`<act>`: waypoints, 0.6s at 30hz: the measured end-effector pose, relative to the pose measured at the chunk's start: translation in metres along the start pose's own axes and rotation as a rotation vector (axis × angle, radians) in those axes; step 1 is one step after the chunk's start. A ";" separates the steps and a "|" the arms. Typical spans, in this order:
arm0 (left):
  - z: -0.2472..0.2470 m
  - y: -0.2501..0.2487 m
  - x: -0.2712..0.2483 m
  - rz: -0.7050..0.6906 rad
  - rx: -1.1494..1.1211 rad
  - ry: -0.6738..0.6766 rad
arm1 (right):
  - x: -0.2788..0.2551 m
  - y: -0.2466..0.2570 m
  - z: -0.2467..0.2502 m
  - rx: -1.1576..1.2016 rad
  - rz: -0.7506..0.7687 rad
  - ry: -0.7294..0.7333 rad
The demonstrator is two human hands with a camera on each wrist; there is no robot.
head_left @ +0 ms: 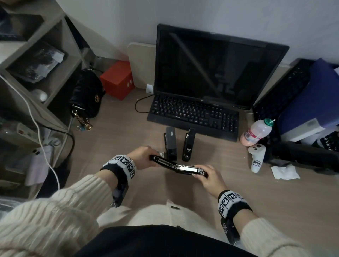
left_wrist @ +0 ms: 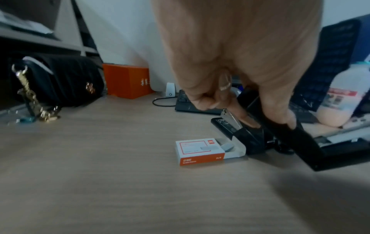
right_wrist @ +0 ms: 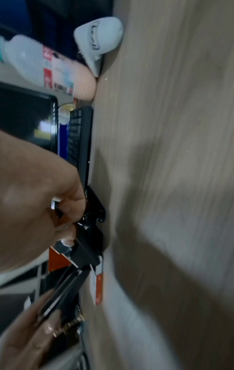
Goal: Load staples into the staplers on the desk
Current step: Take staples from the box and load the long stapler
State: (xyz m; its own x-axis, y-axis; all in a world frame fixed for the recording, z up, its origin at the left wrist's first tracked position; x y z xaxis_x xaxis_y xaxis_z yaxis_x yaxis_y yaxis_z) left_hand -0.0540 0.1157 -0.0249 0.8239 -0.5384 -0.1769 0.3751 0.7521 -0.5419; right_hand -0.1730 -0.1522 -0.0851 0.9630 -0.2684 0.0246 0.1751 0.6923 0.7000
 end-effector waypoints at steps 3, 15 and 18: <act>-0.002 -0.004 0.003 0.016 0.043 -0.022 | 0.002 0.001 -0.002 -0.012 -0.030 0.003; -0.012 -0.045 0.023 0.029 0.211 -0.054 | 0.016 0.035 -0.002 0.320 -0.225 0.084; -0.012 -0.055 0.024 0.062 0.281 -0.105 | 0.019 0.051 0.000 0.310 -0.196 0.213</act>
State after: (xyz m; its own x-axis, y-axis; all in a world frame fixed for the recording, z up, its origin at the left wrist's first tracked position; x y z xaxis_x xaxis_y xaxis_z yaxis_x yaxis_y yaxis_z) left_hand -0.0603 0.0572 -0.0097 0.8830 -0.4567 -0.1084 0.4133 0.8659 -0.2817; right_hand -0.1462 -0.1219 -0.0491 0.9440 -0.2081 -0.2561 0.3210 0.3990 0.8590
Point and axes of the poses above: each hand's wrist, its own x-axis towards the middle knuckle, its own z-axis out of the back of the hand, y = z × x, the point moved 1 cm from there along x, towards the middle knuckle, and after that the axes turned 14 degrees about -y, right-handed, at the moved point
